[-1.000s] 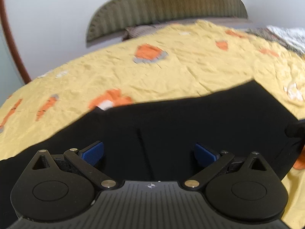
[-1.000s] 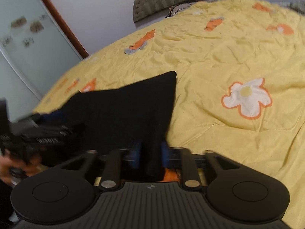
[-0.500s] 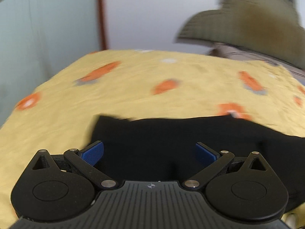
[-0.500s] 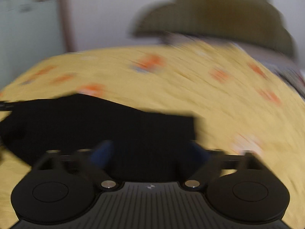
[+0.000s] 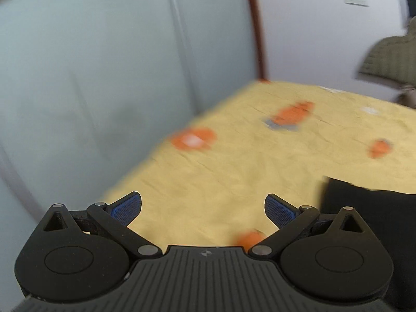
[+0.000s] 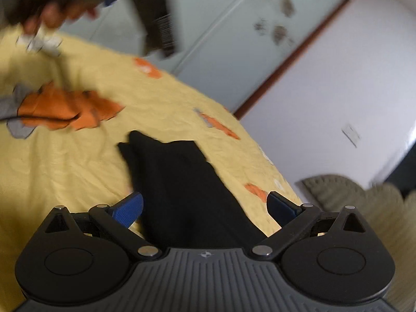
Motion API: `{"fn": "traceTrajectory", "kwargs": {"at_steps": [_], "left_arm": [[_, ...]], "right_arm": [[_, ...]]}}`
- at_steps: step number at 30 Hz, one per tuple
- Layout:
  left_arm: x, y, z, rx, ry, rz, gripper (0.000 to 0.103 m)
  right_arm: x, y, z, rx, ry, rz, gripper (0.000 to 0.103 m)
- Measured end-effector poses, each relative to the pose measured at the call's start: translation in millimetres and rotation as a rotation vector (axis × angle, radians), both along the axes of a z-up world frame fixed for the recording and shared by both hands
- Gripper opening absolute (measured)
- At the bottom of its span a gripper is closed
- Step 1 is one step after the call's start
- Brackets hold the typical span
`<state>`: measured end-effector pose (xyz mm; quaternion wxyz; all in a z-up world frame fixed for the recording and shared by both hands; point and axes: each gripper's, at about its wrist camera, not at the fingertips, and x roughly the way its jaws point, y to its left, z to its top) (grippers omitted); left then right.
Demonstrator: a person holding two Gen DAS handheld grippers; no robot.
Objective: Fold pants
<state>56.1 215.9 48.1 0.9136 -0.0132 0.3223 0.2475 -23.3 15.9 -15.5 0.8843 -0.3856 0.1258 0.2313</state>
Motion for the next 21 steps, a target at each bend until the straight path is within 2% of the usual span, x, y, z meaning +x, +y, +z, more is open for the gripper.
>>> {"fn": "traceTrajectory", "kwargs": {"at_steps": [3, 4, 6, 7, 9, 10, 11, 12, 13, 14, 15, 17, 21], "left_arm": [[7.0, 10.8, -11.2, -0.255, 0.039, -0.135, 0.102], [9.6, 13.2, -15.5, -0.315, 0.050, -0.143, 0.100], [15.0, 20.2, -24.8, -0.439, 0.061, -0.144, 0.100], [18.3, 24.2, -29.1, -0.495, 0.068, -0.150, 0.100], [17.8, 32.1, -40.4, -0.665, 0.079, -0.160, 0.100], [16.7, 33.5, -48.3, -0.745, 0.077, -0.160, 0.101], [16.1, 34.7, -56.7, -0.824, 0.076, -0.160, 0.101], [17.7, 37.2, -61.5, -0.882, 0.077, -0.158, 0.101], [19.6, 38.5, -66.7, -0.924, 0.080, -0.155, 0.101], [20.7, 35.4, -73.0, -0.951, 0.087, -0.153, 0.101], [25.3, 35.6, -77.7, -0.972, 0.092, -0.154, 0.101], [31.3, 36.0, -84.5, -1.019, 0.096, -0.161, 0.101], [48.5, 40.2, -102.0, -1.191, 0.074, -0.170, 0.101]], "right_arm": [[-0.3, 28.1, -19.6, -0.097, -0.033, 0.017, 0.102], [0.6, 33.6, -26.3, -0.130, -0.056, 0.019, 0.100], [6.9, 36.9, -29.2, -0.130, -0.074, 0.017, 0.097], [8.8, 39.2, -29.8, -0.137, -0.073, 0.022, 0.092], [15.1, 44.2, -31.4, -0.168, -0.082, 0.016, 0.078], [18.8, 47.6, -33.4, -0.186, -0.081, 0.017, 0.063], [22.5, 50.8, -35.0, -0.198, -0.067, 0.024, 0.052], [25.4, 54.4, -37.1, -0.206, -0.047, 0.037, 0.047], [28.1, 57.9, -39.3, -0.211, -0.025, 0.057, 0.033], [29.8, 60.3, -40.6, -0.213, -0.009, 0.070, 0.026], [31.8, 63.8, -42.3, -0.213, -0.003, 0.076, 0.022], [36.2, 63.5, -37.0, -0.161, 0.018, 0.086, 0.014], [62.9, 35.8, -2.2, 0.140, 0.211, 0.042, 0.012]]}}
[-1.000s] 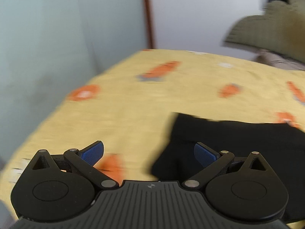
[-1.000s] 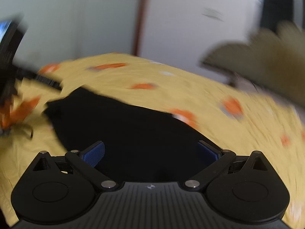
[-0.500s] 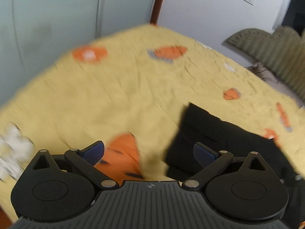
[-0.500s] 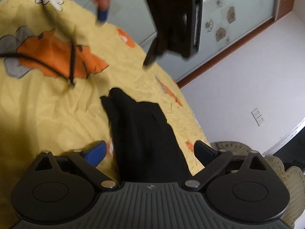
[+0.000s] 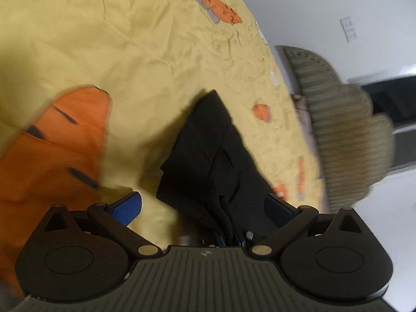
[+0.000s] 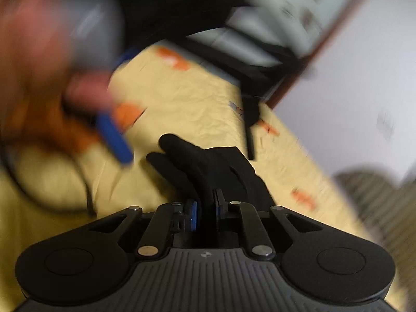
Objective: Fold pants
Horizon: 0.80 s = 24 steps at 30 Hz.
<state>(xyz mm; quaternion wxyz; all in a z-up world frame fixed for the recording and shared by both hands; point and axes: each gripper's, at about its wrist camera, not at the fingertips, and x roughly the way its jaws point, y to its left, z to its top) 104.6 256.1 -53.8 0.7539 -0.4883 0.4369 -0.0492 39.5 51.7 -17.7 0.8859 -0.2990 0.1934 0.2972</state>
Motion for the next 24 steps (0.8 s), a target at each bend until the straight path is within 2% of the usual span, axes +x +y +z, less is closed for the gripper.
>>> {"fn": "traceTrajectory", "kwargs": {"at_steps": [3, 5, 6, 8, 9, 10, 11, 13, 14, 16, 19, 20, 23, 24], "left_arm": [[20.8, -0.6, -15.2, -0.148, 0.000, 0.030, 0.102], [34.9, -4.2, -25.9, -0.222, 0.004, 0.035, 0.101], [40.6, -6.4, -30.9, -0.252, 0.010, 0.039, 0.097], [48.1, -9.9, -38.7, -0.298, 0.012, 0.052, 0.070], [50.8, -11.1, -41.6, -0.313, 0.016, 0.047, 0.045], [52.4, -11.9, -43.3, -0.308, 0.026, 0.048, 0.038], [51.8, -12.1, -43.1, -0.285, 0.026, 0.058, 0.033], [50.2, -13.2, -41.2, -0.230, 0.006, 0.057, 0.017], [48.5, -14.1, -40.0, -0.210, -0.008, 0.057, 0.017], [45.8, -17.4, -34.0, -0.149, -0.031, 0.065, 0.016], [37.7, -27.5, -21.3, 0.009, -0.087, 0.075, 0.016], [36.1, -30.6, -18.3, 0.054, -0.098, 0.071, 0.016], [32.3, -41.2, -6.1, 0.168, -0.118, 0.047, 0.016], [29.4, -45.6, 2.4, 0.202, -0.141, 0.035, 0.016]], "right_arm": [[18.9, -21.7, 18.1, 0.163, 0.112, -0.023, 0.011], [26.1, -31.6, 24.6, 0.231, 0.147, -0.037, 0.011], [28.7, -34.4, 26.1, 0.252, 0.160, -0.044, 0.011], [28.2, -41.4, 27.6, 0.267, 0.182, -0.047, 0.012], [26.3, -43.7, 28.2, 0.262, 0.206, -0.035, 0.012], [22.1, -50.7, 31.7, 0.251, 0.234, -0.012, 0.013], [17.4, -56.0, 35.0, 0.258, 0.247, 0.015, 0.013], [10.2, -79.2, 46.9, 0.339, 0.265, 0.066, 0.013], [11.2, -92.1, 53.0, 0.391, 0.285, 0.059, 0.013], [24.1, -112.1, 58.5, 0.456, 0.307, -0.043, 0.013], [52.6, -117.7, 43.4, 0.358, 0.300, -0.243, 0.013], [60.1, -117.1, 35.2, 0.343, 0.320, -0.267, 0.013], [71.2, -108.8, 11.1, 0.346, 0.426, -0.242, 0.013], [69.9, -105.8, 7.3, 0.331, 0.413, -0.252, 0.013]]}}
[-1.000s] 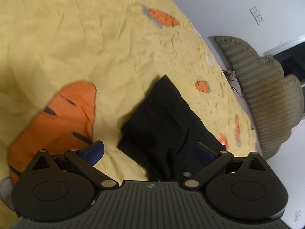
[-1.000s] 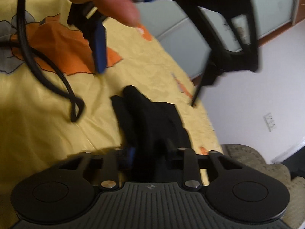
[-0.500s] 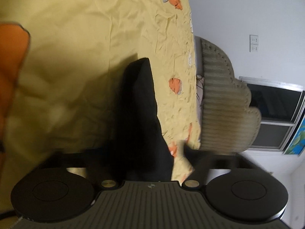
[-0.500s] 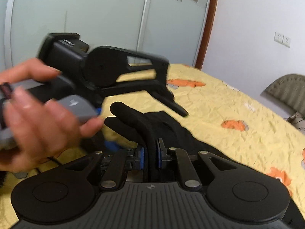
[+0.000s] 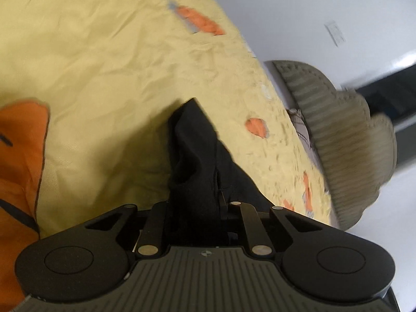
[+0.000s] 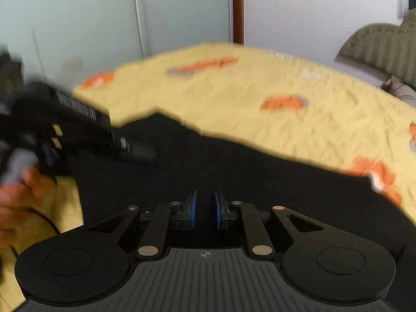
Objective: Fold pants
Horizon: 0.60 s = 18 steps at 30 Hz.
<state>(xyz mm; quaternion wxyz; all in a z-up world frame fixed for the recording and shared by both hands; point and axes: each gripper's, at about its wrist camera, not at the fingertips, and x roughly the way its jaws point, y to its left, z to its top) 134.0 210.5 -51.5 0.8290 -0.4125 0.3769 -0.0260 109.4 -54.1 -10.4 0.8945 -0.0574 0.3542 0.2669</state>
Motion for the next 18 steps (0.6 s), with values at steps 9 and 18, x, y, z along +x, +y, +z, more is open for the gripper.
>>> {"fn": "traceTrajectory", "kwargs": {"at_steps": [9, 18], "left_arm": [[-46.1, -83.2, 94.0, 0.294, -0.277, -0.119, 0.016], [-77.7, -202.4, 122.8, 0.445, -0.408, -0.233, 0.016]], "right_arm": [[-23.6, -53.3, 36.8, 0.351, -0.101, -0.073, 0.013], [-60.3, -141.7, 52.4, 0.582, -0.136, -0.196, 0.013]]}}
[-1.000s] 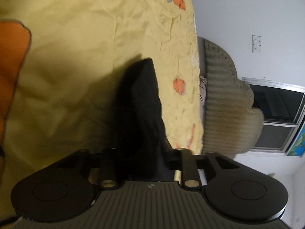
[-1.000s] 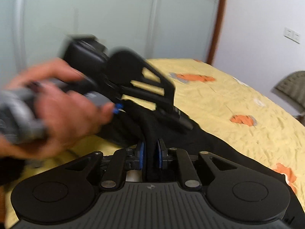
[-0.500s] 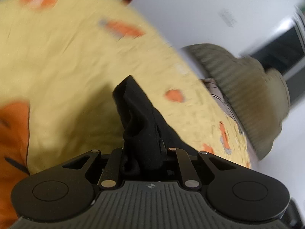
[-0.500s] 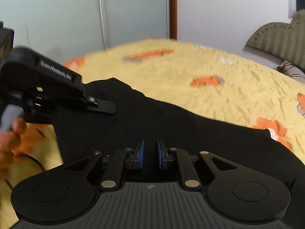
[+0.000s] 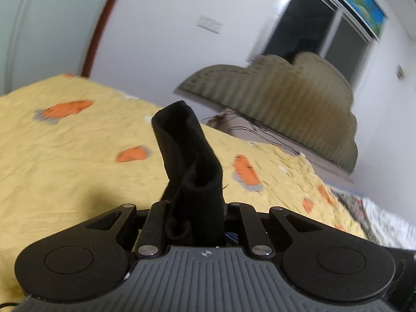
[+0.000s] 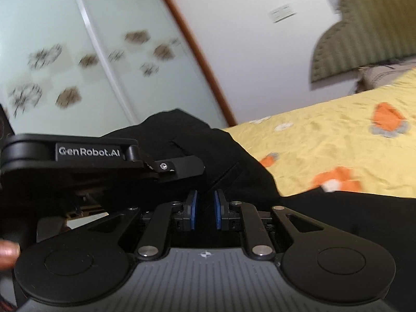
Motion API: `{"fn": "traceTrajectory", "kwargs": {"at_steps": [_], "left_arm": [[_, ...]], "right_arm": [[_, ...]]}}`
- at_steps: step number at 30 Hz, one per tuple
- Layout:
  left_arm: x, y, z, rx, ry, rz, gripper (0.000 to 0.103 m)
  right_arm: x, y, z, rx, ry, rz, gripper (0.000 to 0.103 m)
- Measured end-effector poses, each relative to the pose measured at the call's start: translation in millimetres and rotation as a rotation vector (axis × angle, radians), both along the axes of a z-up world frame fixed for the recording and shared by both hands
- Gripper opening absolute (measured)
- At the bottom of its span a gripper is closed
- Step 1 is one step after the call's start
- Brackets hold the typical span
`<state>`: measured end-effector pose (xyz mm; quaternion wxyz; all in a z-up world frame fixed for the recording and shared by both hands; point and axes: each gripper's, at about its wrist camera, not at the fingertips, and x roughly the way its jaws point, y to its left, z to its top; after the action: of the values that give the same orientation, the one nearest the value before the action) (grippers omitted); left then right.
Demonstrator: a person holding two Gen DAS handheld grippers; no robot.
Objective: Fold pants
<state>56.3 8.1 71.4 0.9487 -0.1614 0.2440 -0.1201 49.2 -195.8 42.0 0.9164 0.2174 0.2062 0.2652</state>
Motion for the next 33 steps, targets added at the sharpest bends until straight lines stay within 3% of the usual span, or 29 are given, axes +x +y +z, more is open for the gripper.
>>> {"fn": "traceTrajectory", "kwargs": {"at_steps": [11, 21, 24, 27, 30, 31, 33], "left_arm": [[15.2, -138.7, -41.9, 0.096, 0.026, -0.221, 0.020], [22.8, -214.1, -78.6, 0.142, 0.071, -0.355, 0.022], [30.5, -228.6, -90.5, 0.145, 0.115, -0.409, 0.038], [34.3, -229.6, -96.8, 0.097, 0.208, -0.477, 0.051], [25.2, -219.8, -89.4, 0.074, 0.205, -0.562, 0.063], [23.6, -213.2, -85.2, 0.068, 0.199, -0.570, 0.072], [22.5, -193.1, -72.6, 0.052, 0.174, -0.530, 0.077]], "right_arm": [[-27.9, -119.9, -35.3, 0.089, 0.146, -0.250, 0.014], [-43.8, -185.6, -63.4, 0.095, 0.243, -0.425, 0.014], [-45.1, -199.3, -70.7, 0.082, 0.286, -0.477, 0.014], [-56.0, -209.9, -73.5, 0.011, 0.304, -0.543, 0.014], [-74.5, -232.3, -74.4, -0.022, 0.318, -0.651, 0.014], [-80.0, -241.1, -73.3, -0.036, 0.321, -0.707, 0.014], [-91.1, -253.4, -69.5, -0.043, 0.309, -0.792, 0.014]]}}
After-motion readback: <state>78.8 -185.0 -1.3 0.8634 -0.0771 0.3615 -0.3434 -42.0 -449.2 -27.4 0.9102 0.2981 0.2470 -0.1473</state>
